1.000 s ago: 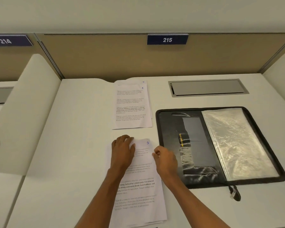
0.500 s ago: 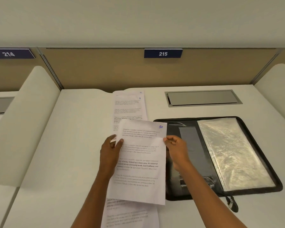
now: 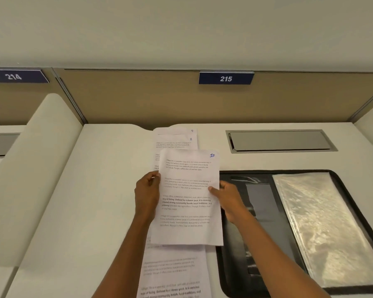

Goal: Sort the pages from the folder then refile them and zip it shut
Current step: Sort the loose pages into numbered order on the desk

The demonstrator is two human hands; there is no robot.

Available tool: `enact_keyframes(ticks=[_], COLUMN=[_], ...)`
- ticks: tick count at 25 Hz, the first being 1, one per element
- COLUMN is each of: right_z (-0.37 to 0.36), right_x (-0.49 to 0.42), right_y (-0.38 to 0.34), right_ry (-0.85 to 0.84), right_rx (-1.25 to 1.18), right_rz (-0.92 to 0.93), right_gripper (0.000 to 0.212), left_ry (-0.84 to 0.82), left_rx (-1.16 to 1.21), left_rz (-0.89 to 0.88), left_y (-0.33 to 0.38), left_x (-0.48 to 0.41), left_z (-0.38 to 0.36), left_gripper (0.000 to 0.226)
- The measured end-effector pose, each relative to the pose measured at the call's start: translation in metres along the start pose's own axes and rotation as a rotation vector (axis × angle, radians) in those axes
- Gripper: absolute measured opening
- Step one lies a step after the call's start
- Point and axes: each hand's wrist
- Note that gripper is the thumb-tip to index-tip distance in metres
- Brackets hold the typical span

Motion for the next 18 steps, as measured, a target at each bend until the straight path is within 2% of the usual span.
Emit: enact_keyframes(ticks=[2, 4, 5, 7, 9, 12, 16, 17, 18], right_z=[-0.011, -0.022, -0.027, -0.035, -0.039, -0.045, -0.053, -0.053, -0.053], right_x=[-0.029, -0.056, -0.067, -0.084, -0.094, -0.104, -0.104, -0.106, -0.106], right_y=[-0.014, -0.026, -0.028, -0.029, -0.023, -0.008, 0.000, 0.001, 0.002], right_ry=[0.017, 0.011, 0.000, -0.044, -0.085, -0.065, -0.019, -0.012, -0.010], right_rx=[0.050, 0.155, 0.228, 0.417, 0.592, 0.770, 0.857, 0.843, 0.829], right_rz=[0.059, 0.155, 0.202, 0.283, 0.335, 0.319, 0.373, 0.378, 0.379], right_gripper=[0.011, 0.011, 0.013, 0.018, 0.028, 0.050, 0.054, 0.054, 0.053], left_ry=[-0.011, 0.022, 0.013, -0.014, -0.016, 0.039, 0.153, 0.158, 0.148], left_rx=[-0.104, -0.333, -0.475, -0.647, -0.636, -0.454, -0.209, -0.149, -0.100], left_rz=[-0.093, -0.164, -0.138, -0.042, 0.017, 0.036, 0.234, 0.277, 0.303], left_y=[-0.002, -0.011, -0.013, -0.016, -0.013, -0.013, -0.006, -0.004, -0.003], left_x=[-0.028, -0.061, -0.075, -0.096, -0.106, -0.117, -0.134, -0.140, -0.147], left_z=[-0.002, -0.004, -0.005, -0.009, -0.017, -0.026, -0.028, -0.026, -0.023], left_gripper=[0.030, 0.032, 0.038, 0.072, 0.087, 0.080, 0.063, 0.050, 0.025])
Point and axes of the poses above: each hand's wrist, its own x-axis away from the middle knuckle, its own z-axis out of the back of the hand, y = z × x, and after that the axes turned 2 degrees about -y, right-handed
